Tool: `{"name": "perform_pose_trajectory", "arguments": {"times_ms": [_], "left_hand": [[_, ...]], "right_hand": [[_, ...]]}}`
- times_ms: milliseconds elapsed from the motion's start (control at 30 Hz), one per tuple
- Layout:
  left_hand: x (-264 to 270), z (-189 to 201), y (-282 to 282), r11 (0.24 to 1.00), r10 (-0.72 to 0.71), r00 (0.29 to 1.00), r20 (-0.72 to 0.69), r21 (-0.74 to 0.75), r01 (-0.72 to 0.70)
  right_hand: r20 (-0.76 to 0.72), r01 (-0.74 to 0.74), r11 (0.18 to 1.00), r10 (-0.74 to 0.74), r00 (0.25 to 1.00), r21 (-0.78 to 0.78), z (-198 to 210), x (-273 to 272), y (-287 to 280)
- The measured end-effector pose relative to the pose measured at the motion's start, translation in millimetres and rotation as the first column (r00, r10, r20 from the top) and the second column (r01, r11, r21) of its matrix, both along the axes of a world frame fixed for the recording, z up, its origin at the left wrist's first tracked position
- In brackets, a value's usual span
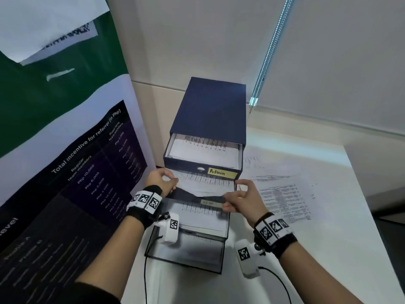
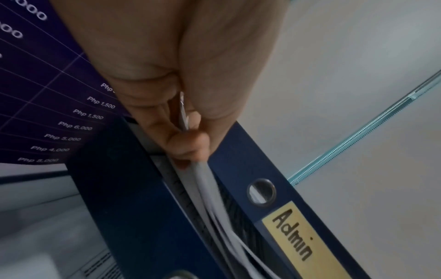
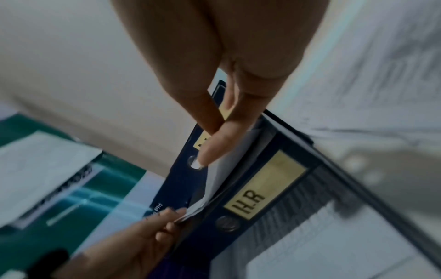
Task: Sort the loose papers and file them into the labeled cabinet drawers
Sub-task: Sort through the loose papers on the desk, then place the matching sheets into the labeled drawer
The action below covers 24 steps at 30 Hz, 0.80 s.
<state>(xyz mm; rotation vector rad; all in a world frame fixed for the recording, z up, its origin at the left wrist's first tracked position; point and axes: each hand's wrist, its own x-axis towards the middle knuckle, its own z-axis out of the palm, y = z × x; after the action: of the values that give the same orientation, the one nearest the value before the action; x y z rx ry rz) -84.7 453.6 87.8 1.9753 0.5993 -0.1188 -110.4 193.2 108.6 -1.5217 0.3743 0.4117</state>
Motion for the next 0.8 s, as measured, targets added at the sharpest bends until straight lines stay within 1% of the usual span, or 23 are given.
{"name": "perform_pose_trajectory", "arguments": {"times_ms": [33, 100, 200, 267, 333, 400, 467, 500, 533, 567, 600, 633, 667, 700, 733, 767, 800], "left_hand": [[2, -1, -4, 1.000, -0.014, 1.000, -0.008, 0.008, 0.014], [7, -3, -9, 0.996, -0.074, 0.995, -0.068, 0.050, 0.077], [14, -3, -13, 0.981, -0.146, 0.970, -0.194, 0.102, 0.168], [16, -1, -15, 0.962, -0.197, 0.949, -0.246, 0.138, 0.235], [16, 3, -15, 0.943, -0.236, 0.933, -0.273, 0.167, 0.288], [13, 13, -17, 0.900, -0.264, 0.917, -0.298, 0.265, 0.345], [9, 32, -21, 0.814, -0.278, 0.901, -0.333, 0.417, 0.405], [8, 44, -26, 0.776, -0.299, 0.896, -0.329, 0.463, 0.429], [7, 56, -34, 0.758, -0.346, 0.890, -0.297, 0.470, 0.452], [7, 66, -43, 0.755, -0.419, 0.875, -0.243, 0.442, 0.484], [8, 75, -55, 0.760, -0.502, 0.848, -0.170, 0.380, 0.527], [11, 82, -69, 0.766, -0.577, 0.813, -0.081, 0.293, 0.573], [14, 87, -87, 0.760, -0.631, 0.776, 0.010, 0.207, 0.616], [19, 90, -107, 0.745, -0.665, 0.741, 0.090, 0.144, 0.651], [25, 90, -129, 0.729, -0.684, 0.714, 0.152, 0.104, 0.676], [32, 86, -152, 0.718, -0.692, 0.697, 0.190, 0.077, 0.692], [40, 78, -176, 0.711, -0.696, 0.688, 0.207, 0.062, 0.700]], "right_hand": [[0.050, -0.032, 0.998, 0.035, 0.998, -0.045, 1, 0, 0], [0.084, -0.103, 0.985, 0.115, 0.990, -0.140, 1, 6, 3], [0.050, -0.212, 0.949, 0.230, 0.972, -0.233, -2, 19, 10], [-0.011, -0.319, 0.899, 0.331, 0.944, -0.299, -5, 24, 16], [-0.049, -0.390, 0.867, 0.395, 0.917, -0.312, -7, 29, 18], [-0.042, -0.417, 0.869, 0.422, 0.906, -0.266, -11, 36, 14], [0.008, -0.392, 0.900, 0.401, 0.916, -0.190, -16, 40, 1], [0.037, -0.356, 0.923, 0.365, 0.930, -0.145, -18, 41, -10], [0.050, -0.303, 0.947, 0.310, 0.949, -0.109, -21, 41, -23], [0.052, -0.237, 0.967, 0.242, 0.969, -0.088, -27, 41, -40], [0.049, -0.172, 0.980, 0.177, 0.983, -0.101, -33, 41, -59], [0.049, -0.127, 0.975, 0.138, 0.989, -0.183, -44, 40, -82], [0.047, -0.117, 0.937, 0.140, 0.989, -0.329, -59, 41, -108], [0.020, -0.147, 0.862, 0.179, 0.984, -0.484, -73, 40, -134], [-0.047, -0.196, 0.770, 0.212, 0.976, -0.607, -87, 40, -160], [-0.136, -0.248, 0.686, 0.214, 0.967, -0.685, -101, 40, -184], [-0.218, -0.287, 0.627, 0.186, 0.958, -0.724, -113, 40, -207]]}}
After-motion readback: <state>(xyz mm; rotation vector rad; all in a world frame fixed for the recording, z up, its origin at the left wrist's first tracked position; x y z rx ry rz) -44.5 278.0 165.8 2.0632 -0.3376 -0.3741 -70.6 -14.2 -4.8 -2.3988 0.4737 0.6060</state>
